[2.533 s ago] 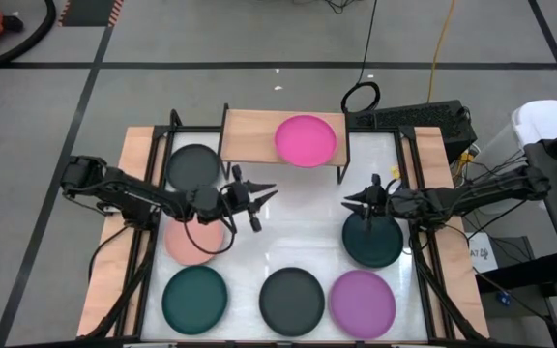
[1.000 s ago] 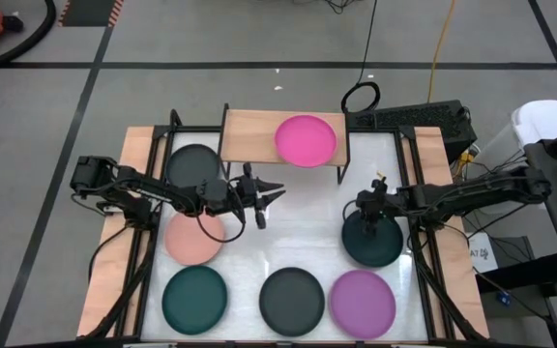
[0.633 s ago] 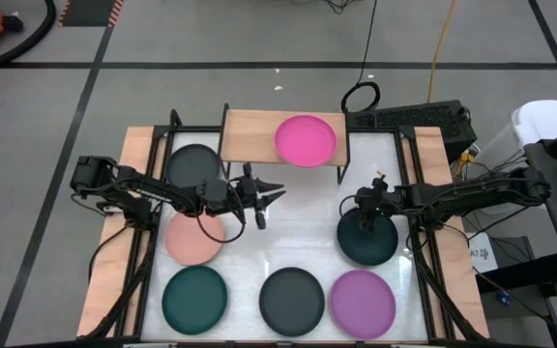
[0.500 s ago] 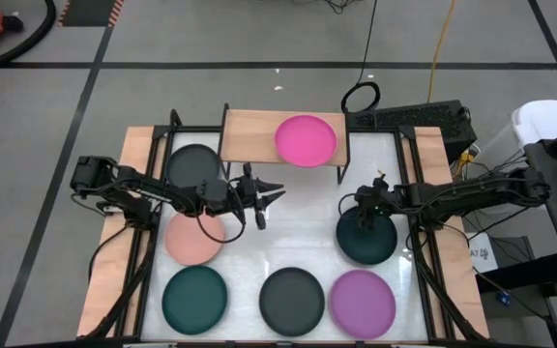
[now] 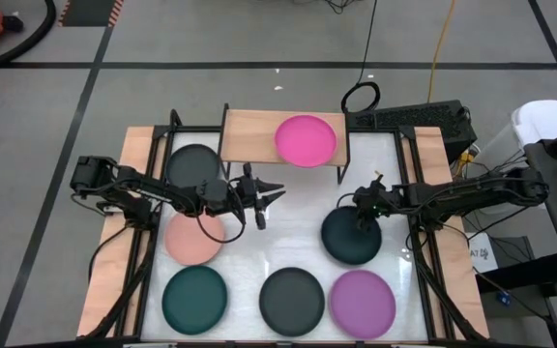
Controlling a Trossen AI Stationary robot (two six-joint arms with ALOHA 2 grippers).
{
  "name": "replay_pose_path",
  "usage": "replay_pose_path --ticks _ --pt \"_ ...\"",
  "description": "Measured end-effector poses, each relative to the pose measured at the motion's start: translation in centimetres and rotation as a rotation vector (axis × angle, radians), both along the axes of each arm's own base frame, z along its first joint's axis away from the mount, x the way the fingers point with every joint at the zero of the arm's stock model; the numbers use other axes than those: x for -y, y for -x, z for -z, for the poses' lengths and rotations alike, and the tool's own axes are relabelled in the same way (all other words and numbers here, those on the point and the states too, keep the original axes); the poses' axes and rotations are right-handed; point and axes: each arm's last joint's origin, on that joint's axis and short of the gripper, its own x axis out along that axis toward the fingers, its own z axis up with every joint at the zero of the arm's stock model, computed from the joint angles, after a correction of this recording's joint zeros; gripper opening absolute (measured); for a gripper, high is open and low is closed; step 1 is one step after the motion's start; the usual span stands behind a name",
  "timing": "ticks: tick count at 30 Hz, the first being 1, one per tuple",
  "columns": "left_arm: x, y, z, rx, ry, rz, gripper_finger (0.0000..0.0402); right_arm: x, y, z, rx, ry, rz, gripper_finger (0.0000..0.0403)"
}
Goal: Place and stack plates onto a shelf
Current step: Stack the right dark green plate o top of the pink plate on the shelf
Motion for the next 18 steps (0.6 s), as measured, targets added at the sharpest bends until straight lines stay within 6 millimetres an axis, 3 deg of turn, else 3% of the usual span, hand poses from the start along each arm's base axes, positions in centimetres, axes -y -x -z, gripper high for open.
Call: replay_pose_path --ticks 4,9,18 --pt "0.0 0.0 0.0 0.000 0.000 0.000 0.0081 0.0 -0.3 -0.2 0.035 0.014 -0.022 0.0010" --pt "0.0 0.0 0.0 -0.001 -0.005 -0.001 0.0081 0.0 -0.8 -1.1 0.112 0.004 -0.046 0.0005" --pt "-0.1 0.0 0.0 -0.006 -0.005 -0.002 0.0081 0.1 -1.7 -4.5 0.449 0.055 -0.046 0.0001"
